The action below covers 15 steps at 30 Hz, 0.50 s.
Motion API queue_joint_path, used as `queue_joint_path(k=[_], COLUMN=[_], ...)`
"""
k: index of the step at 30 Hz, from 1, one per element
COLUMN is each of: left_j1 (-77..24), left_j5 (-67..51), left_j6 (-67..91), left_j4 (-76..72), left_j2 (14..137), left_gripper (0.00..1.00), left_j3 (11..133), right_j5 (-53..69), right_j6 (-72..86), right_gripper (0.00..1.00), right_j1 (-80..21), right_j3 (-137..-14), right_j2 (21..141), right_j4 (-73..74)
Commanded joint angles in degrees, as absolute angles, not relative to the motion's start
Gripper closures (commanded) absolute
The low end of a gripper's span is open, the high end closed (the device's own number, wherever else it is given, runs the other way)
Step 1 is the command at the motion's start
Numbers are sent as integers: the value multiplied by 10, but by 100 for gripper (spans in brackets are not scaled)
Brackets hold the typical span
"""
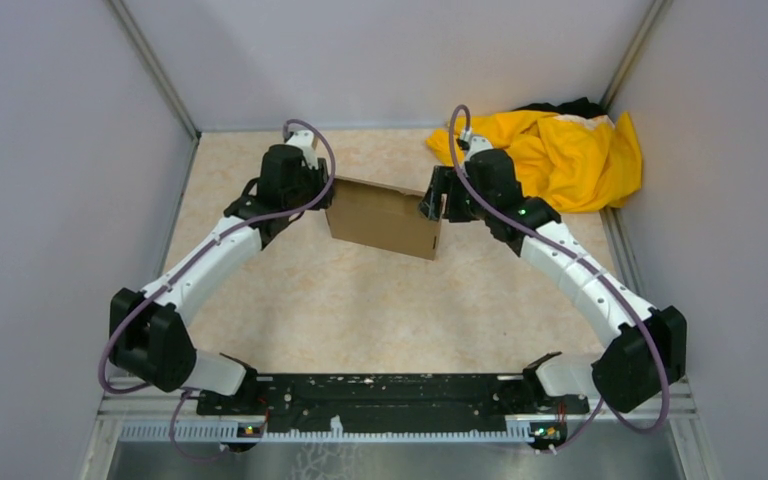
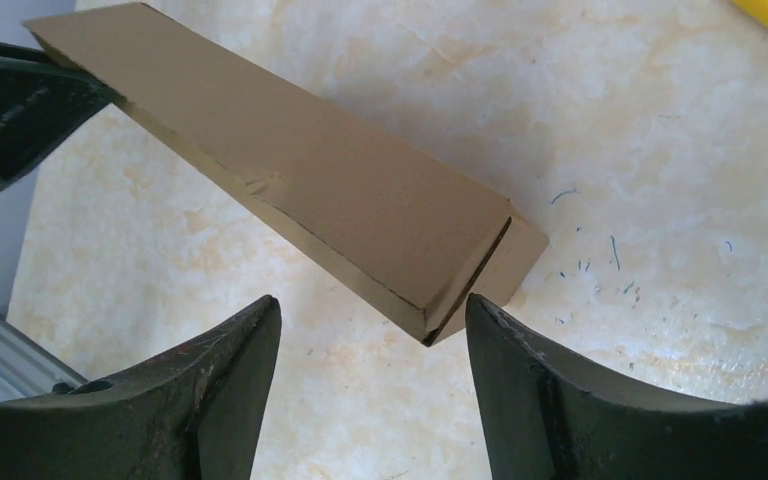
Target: Fold the paper box
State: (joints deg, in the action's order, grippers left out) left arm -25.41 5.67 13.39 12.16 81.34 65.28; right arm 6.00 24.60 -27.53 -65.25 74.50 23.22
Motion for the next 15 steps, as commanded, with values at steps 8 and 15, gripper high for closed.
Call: queue_joint_path(k=[8,15], left_j1=[-257,-253], left_j5=[37,46], left_j6=[120,120], left_j4=[162,168], left_j2=[789,776], left_gripper=[54,50], left_j3=[690,690], right_j5=[64,62], right_j6=[240,251], right_gripper=[32,34], right_j1=[-265,-265], right_j3=[-754,-798], right_j2=[714,748], right_j4=[268,263])
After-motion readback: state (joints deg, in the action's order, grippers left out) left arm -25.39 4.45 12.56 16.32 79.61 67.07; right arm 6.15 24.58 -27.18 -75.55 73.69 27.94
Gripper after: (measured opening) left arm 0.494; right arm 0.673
